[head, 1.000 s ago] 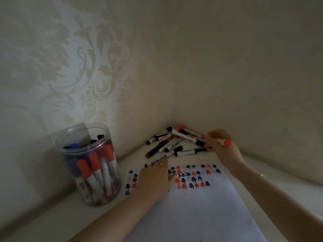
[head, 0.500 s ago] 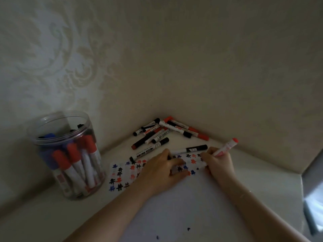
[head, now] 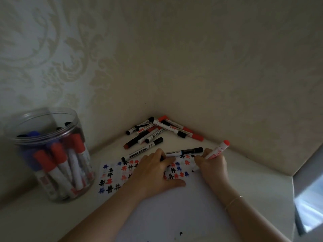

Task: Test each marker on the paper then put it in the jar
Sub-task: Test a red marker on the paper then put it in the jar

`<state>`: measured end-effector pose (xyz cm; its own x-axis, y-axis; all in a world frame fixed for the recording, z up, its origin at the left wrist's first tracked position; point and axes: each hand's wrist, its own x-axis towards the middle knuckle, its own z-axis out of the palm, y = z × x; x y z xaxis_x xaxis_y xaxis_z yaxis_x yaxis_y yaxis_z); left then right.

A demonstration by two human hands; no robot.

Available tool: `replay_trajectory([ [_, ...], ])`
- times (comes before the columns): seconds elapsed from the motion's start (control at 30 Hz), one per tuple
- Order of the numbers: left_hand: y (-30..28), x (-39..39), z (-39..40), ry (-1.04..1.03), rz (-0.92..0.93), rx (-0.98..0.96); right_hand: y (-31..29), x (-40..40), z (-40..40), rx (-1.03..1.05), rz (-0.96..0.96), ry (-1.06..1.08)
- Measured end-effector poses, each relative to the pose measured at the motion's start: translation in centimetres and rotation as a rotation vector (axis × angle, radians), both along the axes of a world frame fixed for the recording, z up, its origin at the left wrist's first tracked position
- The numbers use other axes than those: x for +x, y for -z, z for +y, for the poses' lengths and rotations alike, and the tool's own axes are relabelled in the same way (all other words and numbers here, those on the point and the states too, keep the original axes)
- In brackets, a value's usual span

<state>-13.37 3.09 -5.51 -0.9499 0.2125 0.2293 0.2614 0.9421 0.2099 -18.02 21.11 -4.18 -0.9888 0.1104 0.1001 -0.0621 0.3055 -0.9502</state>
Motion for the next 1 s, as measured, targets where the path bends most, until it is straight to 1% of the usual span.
replay_trajectory([
  [0.17, -0.05, 0.15, 0.03, 0.002, -0.01, -0.009, 0.32, -0.1, -0.15, 0.055, -0.034, -0.017],
  [0.3, -0.15, 0.22, 0.03, -0.002, -0.009, -0.013, 0.33, 0.04, -0.28, 0.084, 0.019, -0.002],
  [0.37, -0.16, 0.24, 0.04, -0.002, -0.011, -0.011, 0.2, 0.11, -0.18, 0.075, 0.037, -0.007],
  [0.5, -0.15, 0.25, 0.09, 0.001, -0.013, 0.003, 0.15, 0.09, 0.16, -0.007, 0.037, -0.038],
  [0.67, -0.24, 0.28, 0.04, 0.002, -0.012, -0.001, 0.43, -0.17, -0.11, 0.07, -0.014, -0.028],
  [0.8, -0.13, 0.19, 0.02, -0.001, -0.019, 0.002, 0.36, -0.3, 0.05, 0.072, -0.041, -0.034],
  [0.93, -0.02, 0.14, -0.01, -0.003, -0.026, 0.006, 0.37, -0.07, 0.1, 0.019, 0.002, -0.019],
  [1.0, -0.01, 0.11, -0.05, 0.004, -0.018, 0.007, 0.45, -0.11, -0.01, 0.025, 0.004, -0.007],
])
